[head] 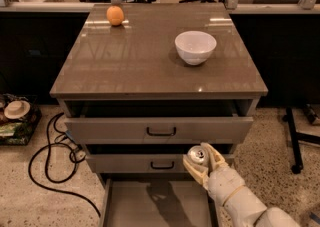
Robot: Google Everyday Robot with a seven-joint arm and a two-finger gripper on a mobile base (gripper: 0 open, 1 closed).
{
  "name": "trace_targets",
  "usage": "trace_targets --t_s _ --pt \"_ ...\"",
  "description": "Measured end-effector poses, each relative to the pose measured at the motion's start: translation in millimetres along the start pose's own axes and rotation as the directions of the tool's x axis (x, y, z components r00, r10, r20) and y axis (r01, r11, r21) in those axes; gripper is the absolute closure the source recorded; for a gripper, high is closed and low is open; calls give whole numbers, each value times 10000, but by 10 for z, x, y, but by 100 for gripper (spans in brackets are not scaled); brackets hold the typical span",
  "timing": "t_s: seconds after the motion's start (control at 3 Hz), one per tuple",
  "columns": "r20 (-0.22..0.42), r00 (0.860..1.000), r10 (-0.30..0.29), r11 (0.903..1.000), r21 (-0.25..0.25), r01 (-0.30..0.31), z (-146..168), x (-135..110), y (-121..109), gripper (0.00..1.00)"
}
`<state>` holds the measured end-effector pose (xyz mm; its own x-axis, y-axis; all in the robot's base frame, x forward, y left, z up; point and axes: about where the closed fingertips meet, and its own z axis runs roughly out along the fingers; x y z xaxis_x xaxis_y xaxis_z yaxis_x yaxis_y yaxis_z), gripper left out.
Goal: Pick 7up can from bottom drawer and place on counter
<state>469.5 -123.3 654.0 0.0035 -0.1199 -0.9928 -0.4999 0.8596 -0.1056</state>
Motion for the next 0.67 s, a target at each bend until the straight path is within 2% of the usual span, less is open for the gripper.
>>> trace_targets --t_s 0.33,0.67 --pt "-411 9834 1765 9843 99 -1762 -105 -274 -305 100" --pt "-704 9546 2895 9572 269 -2883 -192 -625 -583 100"
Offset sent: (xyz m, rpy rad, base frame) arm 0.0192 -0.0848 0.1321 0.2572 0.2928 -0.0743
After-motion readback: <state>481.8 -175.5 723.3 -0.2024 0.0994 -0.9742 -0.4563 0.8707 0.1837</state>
